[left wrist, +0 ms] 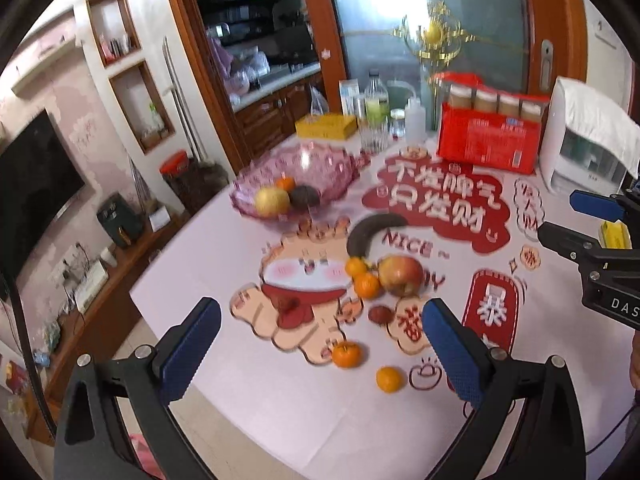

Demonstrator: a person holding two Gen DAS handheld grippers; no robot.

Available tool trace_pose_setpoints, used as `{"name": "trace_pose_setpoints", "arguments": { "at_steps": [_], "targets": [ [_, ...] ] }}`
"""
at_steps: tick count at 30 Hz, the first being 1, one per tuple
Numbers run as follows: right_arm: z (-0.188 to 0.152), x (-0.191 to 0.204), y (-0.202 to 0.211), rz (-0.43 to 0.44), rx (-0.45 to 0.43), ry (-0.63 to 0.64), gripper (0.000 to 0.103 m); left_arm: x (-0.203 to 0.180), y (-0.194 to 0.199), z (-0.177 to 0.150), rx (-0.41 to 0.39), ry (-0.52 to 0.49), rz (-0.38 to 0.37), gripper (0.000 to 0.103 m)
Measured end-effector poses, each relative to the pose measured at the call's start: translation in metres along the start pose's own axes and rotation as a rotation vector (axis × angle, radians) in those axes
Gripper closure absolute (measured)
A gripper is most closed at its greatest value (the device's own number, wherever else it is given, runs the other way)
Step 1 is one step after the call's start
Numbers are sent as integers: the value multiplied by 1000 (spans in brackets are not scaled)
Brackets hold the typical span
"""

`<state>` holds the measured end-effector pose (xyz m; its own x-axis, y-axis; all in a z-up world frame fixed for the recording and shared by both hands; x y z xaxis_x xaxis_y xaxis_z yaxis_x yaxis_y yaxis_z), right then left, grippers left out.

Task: Organize fruits
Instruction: 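Move both grippers back toward the remaining fruit, then grasp an orange with the left gripper while the right grasps the red apple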

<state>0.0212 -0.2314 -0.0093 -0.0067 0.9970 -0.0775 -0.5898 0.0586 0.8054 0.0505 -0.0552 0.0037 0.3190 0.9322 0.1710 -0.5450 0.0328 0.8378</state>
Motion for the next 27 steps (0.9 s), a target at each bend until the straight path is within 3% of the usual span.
{"name": "trace_pose_setpoints", "arguments": {
  "at_steps": [14, 21, 27],
  "targets": [
    [-3, 21, -94, 143, 131, 63, 40, 9, -106, -36, 155, 147, -61, 3],
    [11, 36, -151, 231, 201, 101, 40, 13, -162, -50, 261, 212, -134, 20],
    [19, 51, -187, 257, 213, 166, 40, 11, -189, -55, 327, 233, -179, 30]
  ]
}}
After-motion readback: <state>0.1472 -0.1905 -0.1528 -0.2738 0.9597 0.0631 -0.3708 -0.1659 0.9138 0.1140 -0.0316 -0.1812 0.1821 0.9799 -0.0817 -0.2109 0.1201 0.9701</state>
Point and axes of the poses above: each gripper's, at about its wrist camera, not at the fingertips, and y roughly against the way its jaws point, x to its left, z to its top, the point moved 2 cm from there along -y, roughly the way its jaws point, and after that the axes turned 9 degrees about x, right-handed, at the moved point
